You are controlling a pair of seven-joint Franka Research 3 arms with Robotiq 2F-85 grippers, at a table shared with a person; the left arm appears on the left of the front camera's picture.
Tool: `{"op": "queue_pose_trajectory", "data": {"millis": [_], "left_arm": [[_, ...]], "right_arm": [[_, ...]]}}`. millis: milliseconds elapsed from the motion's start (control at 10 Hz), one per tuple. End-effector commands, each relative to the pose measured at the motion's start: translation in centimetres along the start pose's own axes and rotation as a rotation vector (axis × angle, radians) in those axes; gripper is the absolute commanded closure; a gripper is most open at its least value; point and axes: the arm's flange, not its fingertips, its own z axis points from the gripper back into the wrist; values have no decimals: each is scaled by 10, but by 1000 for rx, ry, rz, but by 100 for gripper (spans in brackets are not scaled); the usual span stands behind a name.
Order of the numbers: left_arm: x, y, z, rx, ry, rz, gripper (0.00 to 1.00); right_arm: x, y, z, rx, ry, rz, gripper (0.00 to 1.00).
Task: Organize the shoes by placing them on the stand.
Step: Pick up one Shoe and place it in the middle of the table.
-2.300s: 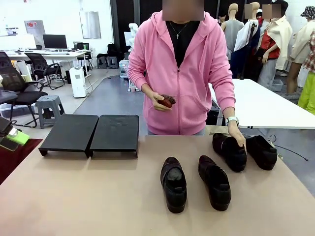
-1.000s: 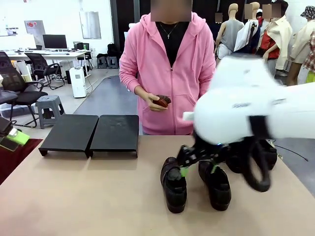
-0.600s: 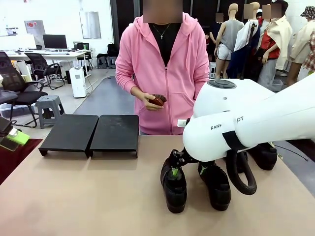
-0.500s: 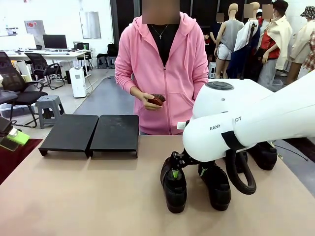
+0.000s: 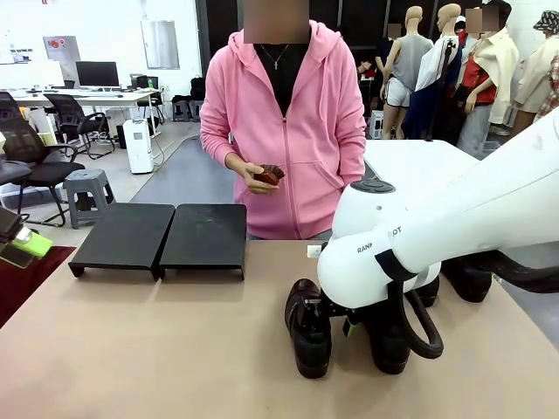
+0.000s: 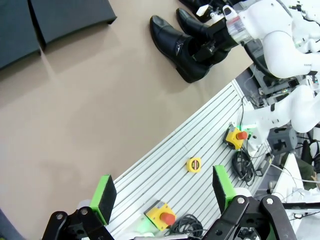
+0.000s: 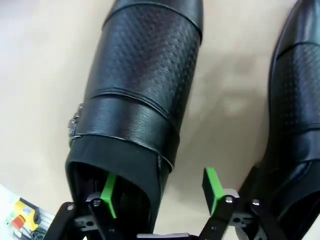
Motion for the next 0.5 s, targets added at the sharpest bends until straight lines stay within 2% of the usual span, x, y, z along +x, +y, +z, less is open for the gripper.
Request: {"op": "queue_pose_trajectory", "data": {"millis": [0,400], "left_arm": [[0,1,0,-24,-12,-14,0],[0,1,0,-24,-12,-14,0]], "right_arm": [[2,1,14,22,-54,44,100],[0,-5,26,23,-79,19,100]]}}
